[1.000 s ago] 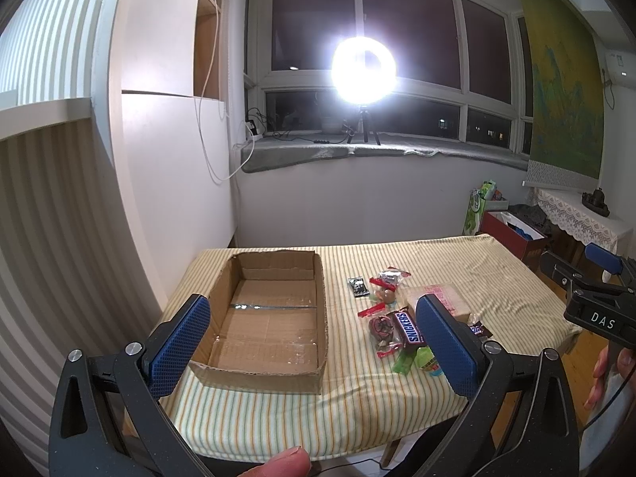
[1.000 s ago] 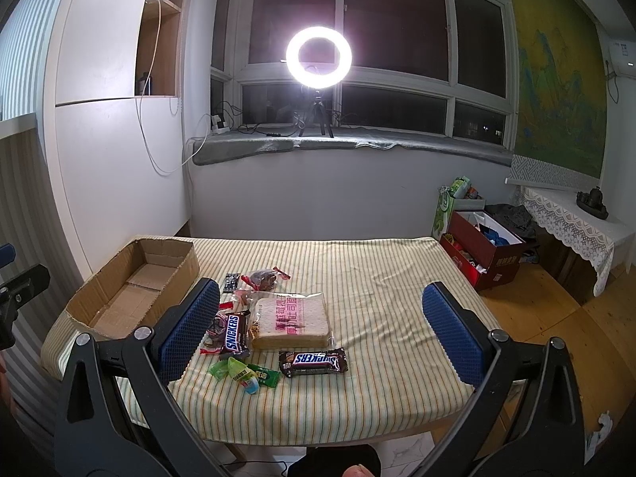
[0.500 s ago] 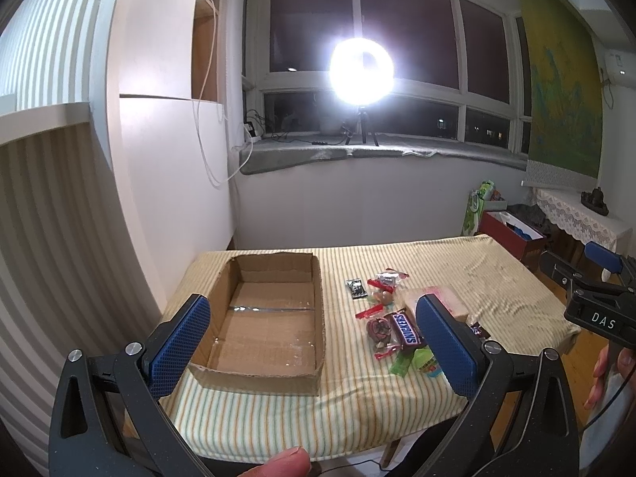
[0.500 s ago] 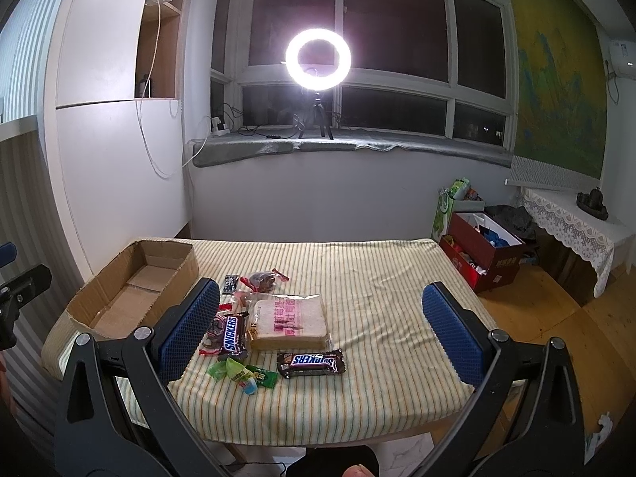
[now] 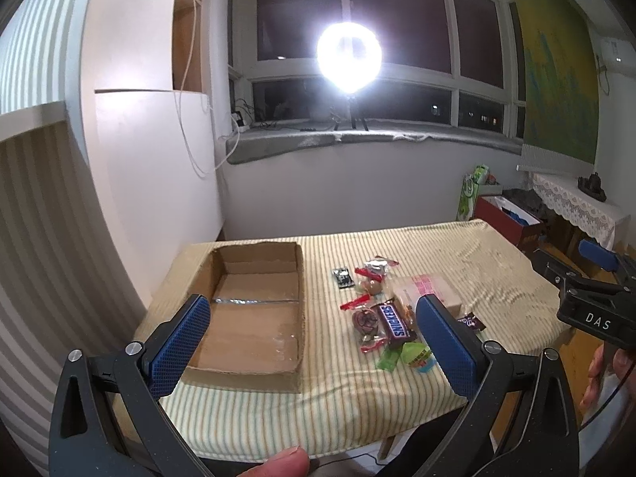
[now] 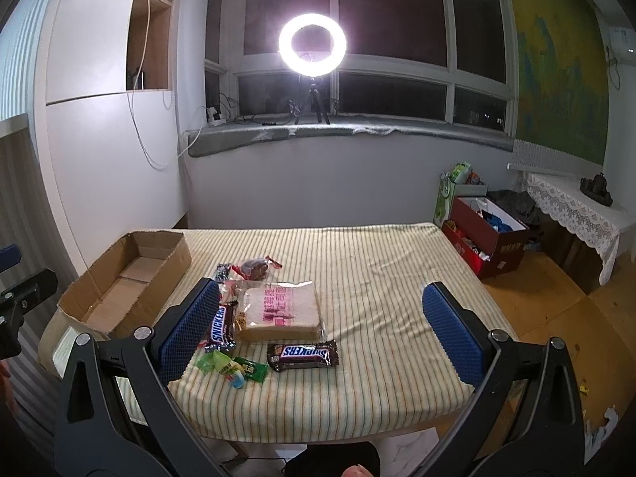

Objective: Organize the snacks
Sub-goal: 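Move both tools forward toward the snack pile beside the cardboard box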

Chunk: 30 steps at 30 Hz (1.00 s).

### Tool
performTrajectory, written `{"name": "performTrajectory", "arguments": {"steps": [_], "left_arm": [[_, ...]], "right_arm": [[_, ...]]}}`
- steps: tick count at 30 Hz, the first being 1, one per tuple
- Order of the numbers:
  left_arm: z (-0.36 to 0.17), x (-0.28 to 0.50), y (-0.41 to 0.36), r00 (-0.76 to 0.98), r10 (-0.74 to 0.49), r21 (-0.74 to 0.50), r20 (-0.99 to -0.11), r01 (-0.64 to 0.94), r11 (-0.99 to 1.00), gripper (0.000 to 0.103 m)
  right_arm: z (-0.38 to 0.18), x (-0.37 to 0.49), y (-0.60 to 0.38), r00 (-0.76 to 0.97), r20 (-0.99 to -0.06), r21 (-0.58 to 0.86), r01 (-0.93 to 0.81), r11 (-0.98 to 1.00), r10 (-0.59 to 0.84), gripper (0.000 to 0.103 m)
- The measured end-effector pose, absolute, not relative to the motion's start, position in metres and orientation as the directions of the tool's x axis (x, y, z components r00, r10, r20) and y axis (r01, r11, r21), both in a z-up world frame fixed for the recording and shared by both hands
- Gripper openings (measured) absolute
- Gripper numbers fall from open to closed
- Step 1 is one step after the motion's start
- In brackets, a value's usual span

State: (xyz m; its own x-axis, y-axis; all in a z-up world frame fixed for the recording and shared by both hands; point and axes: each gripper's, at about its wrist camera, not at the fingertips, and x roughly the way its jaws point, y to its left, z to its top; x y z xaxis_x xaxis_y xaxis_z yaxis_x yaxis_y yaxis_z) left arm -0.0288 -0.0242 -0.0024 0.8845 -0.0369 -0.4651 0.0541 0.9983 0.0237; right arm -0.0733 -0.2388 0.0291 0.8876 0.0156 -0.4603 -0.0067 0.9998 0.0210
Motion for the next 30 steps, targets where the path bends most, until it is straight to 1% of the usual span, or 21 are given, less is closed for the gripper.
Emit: {"name": "performTrajectory", "arguments": {"steps": [5, 11, 15, 18, 21, 24, 30], "left_arm": [[-0.018, -0.017, -0.037, 0.857, -0.061, 0.006, -0.512, 0.075, 0.997, 0.103], [-0.061, 0.003, -0.068, 0.769, -0.164, -0.052, -0.618, 0.168, 0.984, 0.103], [-0.091, 0.012, -0.087, 0.709, -0.24, -0.095, -0.663, 0.238, 0.967, 0.103], [-0.111, 0.014, -0.1, 0.66, -0.305, -0.134, -0.687, 0.297, 0.945, 0.103], [-0.125, 0.017, -0.101, 0.622, -0.336, -0.169, -0.707, 0.313, 0.935, 0.103], [-0.134, 0.02, -0.094, 0.613, -0.339, -0.183, -0.714, 0.303, 0.935, 0.103], [-0.142, 0.034, -0.096, 0.602, -0.311, -0.172, -0.735, 0.278, 0.945, 0.102]], "right_arm": [[0.0, -0.061, -0.252, 0.858, -0.513, 0.023, 0.008, 1.0, 0.005, 0.103], [-0.048, -0.042, -0.263, 0.806, -0.592, 0.001, -0.031, 1.0, 0.026, 0.103], [-0.071, -0.034, -0.268, 0.78, -0.621, 0.022, -0.091, 0.996, 0.085, 0.103], [-0.085, -0.03, -0.27, 0.755, -0.632, 0.07, -0.167, 0.983, 0.174, 0.103], [-0.097, -0.029, -0.26, 0.727, -0.635, 0.077, -0.278, 0.958, 0.262, 0.103], [-0.109, -0.029, -0.246, 0.709, -0.657, 0.006, -0.336, 0.942, 0.257, 0.103], [-0.122, -0.004, -0.264, 0.685, -0.69, 0.034, -0.291, 0.956, 0.233, 0.103]]}}
